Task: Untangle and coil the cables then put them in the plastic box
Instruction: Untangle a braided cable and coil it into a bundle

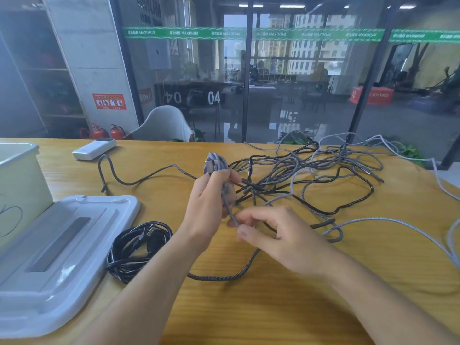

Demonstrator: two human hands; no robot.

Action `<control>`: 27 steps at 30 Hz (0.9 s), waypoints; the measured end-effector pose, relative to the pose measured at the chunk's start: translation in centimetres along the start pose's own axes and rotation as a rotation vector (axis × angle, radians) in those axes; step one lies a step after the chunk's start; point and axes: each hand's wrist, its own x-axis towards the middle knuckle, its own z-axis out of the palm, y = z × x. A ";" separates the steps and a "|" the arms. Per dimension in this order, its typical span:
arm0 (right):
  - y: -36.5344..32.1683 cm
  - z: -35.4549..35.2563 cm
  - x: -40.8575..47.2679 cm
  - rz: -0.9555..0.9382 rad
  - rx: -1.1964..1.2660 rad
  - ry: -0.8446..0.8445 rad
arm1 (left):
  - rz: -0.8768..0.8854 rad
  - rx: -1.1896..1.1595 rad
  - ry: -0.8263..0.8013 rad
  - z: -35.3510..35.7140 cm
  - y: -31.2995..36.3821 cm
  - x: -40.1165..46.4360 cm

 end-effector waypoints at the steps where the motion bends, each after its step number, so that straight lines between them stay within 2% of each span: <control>1: -0.2 0.1 -0.1 0.019 0.030 -0.066 | 0.005 -0.035 -0.003 -0.1 0.0 0.1; 3: 0.0 0.3 -0.1 0.031 0.061 -0.143 | 0.011 -0.098 -0.031 -0.4 0.1 0.3; 9: 1.2 0.5 0.2 -0.028 0.012 -0.158 | -0.034 -0.306 -0.142 0.2 0.5 -0.1; 12: 1.7 0.5 0.4 -0.091 -0.127 -0.160 | -0.079 -0.358 -0.238 0.3 0.8 -0.3; 15: 2.5 0.5 0.7 -0.152 -0.359 -0.140 | -0.081 -0.296 -0.282 0.0 1.2 -0.3; 17: 2.9 -0.1 1.0 -0.118 -0.450 -0.114 | -0.108 -0.298 -0.279 -0.2 1.6 -0.3; 20: 4.0 -2.0 0.8 -0.004 -0.460 -0.084 | -0.119 -0.324 -0.308 -0.5 2.3 -0.5; 27: 6.0 -6.3 -0.3 0.197 -0.215 0.025 | -0.106 -0.303 -0.400 -1.0 2.9 -0.9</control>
